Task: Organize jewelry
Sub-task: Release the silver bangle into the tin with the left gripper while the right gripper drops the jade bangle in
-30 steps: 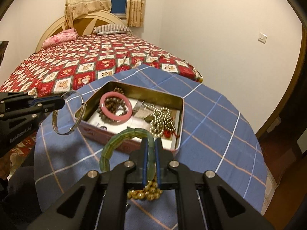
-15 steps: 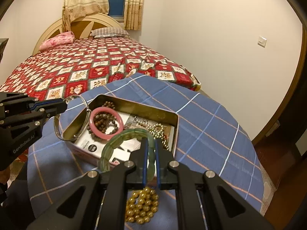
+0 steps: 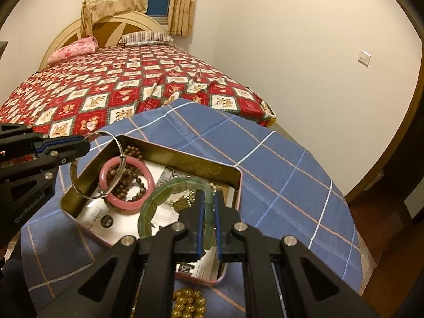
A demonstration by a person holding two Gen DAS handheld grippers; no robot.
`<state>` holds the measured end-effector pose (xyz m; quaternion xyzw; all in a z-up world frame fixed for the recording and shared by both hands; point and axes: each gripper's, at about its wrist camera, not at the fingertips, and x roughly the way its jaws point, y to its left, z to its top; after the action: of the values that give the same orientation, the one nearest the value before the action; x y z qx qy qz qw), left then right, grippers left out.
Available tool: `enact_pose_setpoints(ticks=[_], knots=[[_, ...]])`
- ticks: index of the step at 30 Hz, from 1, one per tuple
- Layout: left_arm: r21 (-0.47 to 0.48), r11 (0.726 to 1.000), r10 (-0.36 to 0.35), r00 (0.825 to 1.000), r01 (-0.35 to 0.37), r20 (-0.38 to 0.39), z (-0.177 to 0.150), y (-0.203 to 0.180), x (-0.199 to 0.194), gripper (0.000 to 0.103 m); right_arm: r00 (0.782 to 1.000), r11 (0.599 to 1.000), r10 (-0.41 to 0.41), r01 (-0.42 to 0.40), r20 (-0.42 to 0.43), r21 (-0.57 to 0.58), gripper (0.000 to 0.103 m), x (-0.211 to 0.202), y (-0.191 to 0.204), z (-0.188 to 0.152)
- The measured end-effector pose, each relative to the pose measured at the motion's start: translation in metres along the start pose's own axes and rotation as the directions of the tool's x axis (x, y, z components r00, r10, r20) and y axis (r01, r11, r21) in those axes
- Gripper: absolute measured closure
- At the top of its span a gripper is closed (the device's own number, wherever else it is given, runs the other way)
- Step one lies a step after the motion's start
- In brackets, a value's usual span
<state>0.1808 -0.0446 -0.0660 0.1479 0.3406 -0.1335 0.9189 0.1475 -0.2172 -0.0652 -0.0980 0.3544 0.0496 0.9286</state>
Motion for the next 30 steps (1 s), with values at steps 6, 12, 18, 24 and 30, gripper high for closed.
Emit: enact_pose_setpoints(ticks=[6,12,18,24,30], knots=[[0.007,1.000,0.007,1.000,-0.006,-0.026,0.003,-0.003,0.014,0.101,1.000,1.000,-0.008,0.007,-0.019,-0.006,0.094,0.011,-0.003,0.004],[0.018,1.000,0.005,0.999,-0.004,-0.039,0.005,-0.008,0.023,0.101,0.999,1.000,-0.002,0.002,-0.034,-0.006,0.094,0.021,-0.005,0.004],[0.030,1.000,0.005,0.998,-0.004,-0.056,0.004,-0.012,0.032,0.101,0.999,1.000,0.000,-0.001,-0.051,-0.008,0.094,0.030,-0.006,0.004],[0.030,1.000,0.007,0.998,-0.005,-0.066,0.002,-0.011,0.037,0.101,0.998,1.000,0.006,-0.007,-0.064,-0.012,0.094,0.036,-0.005,0.000],[0.031,0.999,0.009,0.998,-0.007,-0.070,0.002,-0.010,0.038,0.101,0.998,1.000,0.010,-0.011,-0.068,-0.019,0.094,0.037,-0.003,0.000]])
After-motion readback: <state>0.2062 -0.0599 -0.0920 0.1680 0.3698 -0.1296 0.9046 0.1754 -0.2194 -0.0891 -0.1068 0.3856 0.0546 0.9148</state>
